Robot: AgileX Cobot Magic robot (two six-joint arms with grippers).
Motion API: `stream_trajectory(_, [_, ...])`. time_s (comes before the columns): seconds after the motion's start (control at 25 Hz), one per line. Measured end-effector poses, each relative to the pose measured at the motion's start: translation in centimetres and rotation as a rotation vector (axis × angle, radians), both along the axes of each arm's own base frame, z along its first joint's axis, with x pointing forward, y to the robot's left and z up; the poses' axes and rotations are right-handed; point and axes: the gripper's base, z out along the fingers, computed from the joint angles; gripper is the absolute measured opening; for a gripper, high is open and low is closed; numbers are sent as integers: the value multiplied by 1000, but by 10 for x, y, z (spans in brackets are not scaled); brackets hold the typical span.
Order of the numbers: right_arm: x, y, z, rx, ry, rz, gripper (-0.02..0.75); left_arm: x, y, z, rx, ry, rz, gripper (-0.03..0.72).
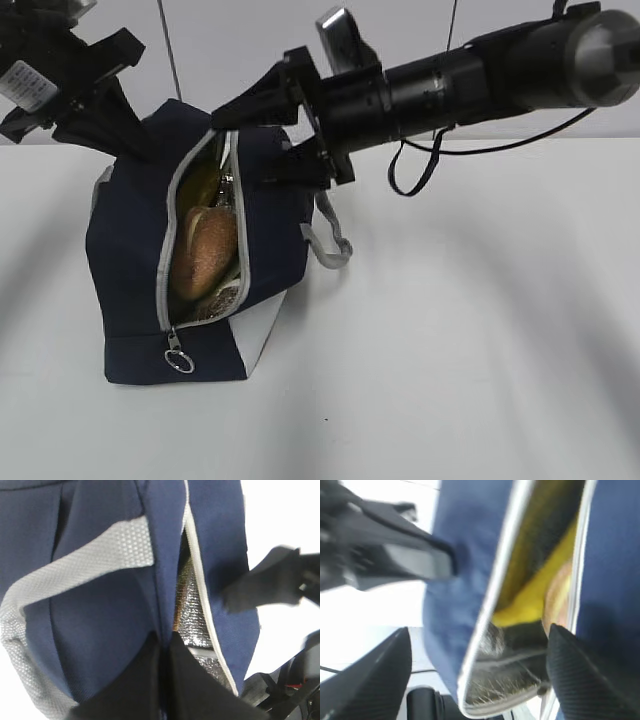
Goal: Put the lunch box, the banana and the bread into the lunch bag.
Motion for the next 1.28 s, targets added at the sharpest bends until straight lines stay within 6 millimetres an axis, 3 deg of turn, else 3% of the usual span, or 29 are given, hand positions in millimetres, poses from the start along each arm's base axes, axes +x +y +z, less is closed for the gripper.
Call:
stream_trajectory(0.24, [22,-31,25,-34,-72,-53,593,0,0,0,0,0,0,-3])
stream_trajectory(0.64, [15,-50,6,-392,-53,30,584,0,0,0,0,-2,1,-3])
stream_trajectory(0.8, [14,-49,4,-410,-49,36,584,0,0,0,0,-4,3,-3])
stream_trajectory(1.04, [6,-20,-13,-434,-33,118,576,0,0,0,1,-4,2,-3])
stream_trajectory(1.16, [3,-14,-15,-434,-32,135,477,0,0,0,1,-4,2,-3])
stream_trajectory(1.28, [3,-13,-15,-436,-32,136,205,0,0,0,1,-5,3,-3])
